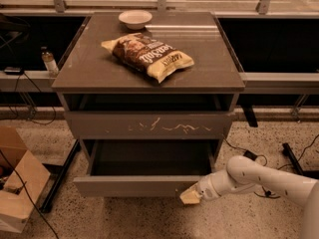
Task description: Close middle drawer
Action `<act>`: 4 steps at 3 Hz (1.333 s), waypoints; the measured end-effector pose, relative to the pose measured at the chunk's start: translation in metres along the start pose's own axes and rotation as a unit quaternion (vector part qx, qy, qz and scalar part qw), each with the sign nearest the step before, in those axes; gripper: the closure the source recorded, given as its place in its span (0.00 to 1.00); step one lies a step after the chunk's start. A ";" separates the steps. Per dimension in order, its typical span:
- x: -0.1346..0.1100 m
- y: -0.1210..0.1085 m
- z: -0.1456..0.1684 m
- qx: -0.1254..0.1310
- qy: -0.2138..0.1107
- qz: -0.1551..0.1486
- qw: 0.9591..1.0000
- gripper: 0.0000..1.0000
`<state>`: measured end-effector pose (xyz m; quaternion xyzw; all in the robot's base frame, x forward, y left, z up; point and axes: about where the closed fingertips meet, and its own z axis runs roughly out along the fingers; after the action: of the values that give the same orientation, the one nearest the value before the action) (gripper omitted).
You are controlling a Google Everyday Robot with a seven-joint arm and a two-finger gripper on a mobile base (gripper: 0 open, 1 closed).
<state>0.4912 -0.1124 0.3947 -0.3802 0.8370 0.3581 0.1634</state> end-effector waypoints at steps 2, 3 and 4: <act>-0.005 -0.004 0.001 0.018 -0.010 -0.005 1.000 1.00; -0.017 -0.008 0.010 0.027 -0.020 -0.023 0.999 1.00; -0.046 -0.027 0.017 0.039 -0.045 -0.050 0.997 1.00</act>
Offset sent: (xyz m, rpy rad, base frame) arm 0.0169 0.0001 0.0019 -0.0237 -0.0898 -0.0629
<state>0.5415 -0.0889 0.3956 -0.3987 0.8220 0.3334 0.2328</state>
